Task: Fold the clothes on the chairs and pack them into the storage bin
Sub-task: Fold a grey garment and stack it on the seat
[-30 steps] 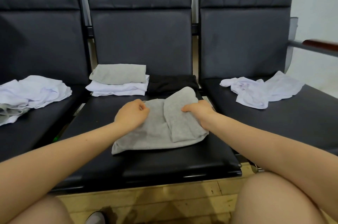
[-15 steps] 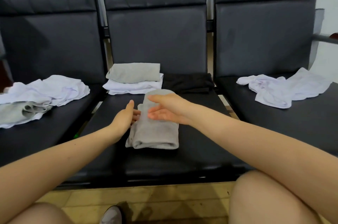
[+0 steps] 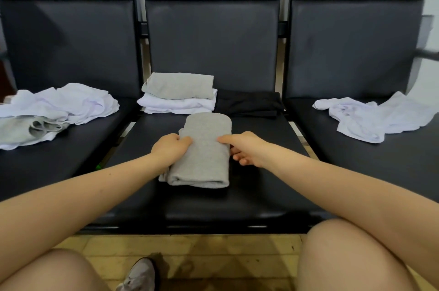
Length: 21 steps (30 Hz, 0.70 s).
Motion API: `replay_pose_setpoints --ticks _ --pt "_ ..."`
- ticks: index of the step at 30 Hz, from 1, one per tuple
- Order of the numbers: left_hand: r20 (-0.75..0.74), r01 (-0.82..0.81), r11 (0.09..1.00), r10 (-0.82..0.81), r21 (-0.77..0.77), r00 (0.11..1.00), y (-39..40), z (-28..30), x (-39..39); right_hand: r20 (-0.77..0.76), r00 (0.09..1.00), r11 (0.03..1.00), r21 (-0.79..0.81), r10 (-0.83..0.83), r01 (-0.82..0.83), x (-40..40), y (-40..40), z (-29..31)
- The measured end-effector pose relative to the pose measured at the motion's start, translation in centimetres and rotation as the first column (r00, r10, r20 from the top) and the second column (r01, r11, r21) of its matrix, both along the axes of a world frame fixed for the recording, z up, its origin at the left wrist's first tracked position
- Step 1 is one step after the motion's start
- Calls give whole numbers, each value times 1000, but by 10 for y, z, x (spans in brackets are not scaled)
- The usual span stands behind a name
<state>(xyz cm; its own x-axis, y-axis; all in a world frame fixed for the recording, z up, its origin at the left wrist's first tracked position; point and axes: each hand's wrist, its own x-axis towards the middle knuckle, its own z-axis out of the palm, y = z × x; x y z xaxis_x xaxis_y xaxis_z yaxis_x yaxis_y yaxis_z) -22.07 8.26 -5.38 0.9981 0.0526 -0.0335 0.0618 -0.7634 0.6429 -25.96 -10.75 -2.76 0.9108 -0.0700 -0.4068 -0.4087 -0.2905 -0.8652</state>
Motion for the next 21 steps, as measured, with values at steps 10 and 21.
replay_pose_setpoints --ticks 10,21 --pt "-96 -107 878 70 -466 993 8 3 -9 -5 999 941 336 50 -46 6 25 -14" --pt "-168 -5 681 -173 -733 970 -10 17 -29 111 989 861 509 -96 26 -2 -6 19"
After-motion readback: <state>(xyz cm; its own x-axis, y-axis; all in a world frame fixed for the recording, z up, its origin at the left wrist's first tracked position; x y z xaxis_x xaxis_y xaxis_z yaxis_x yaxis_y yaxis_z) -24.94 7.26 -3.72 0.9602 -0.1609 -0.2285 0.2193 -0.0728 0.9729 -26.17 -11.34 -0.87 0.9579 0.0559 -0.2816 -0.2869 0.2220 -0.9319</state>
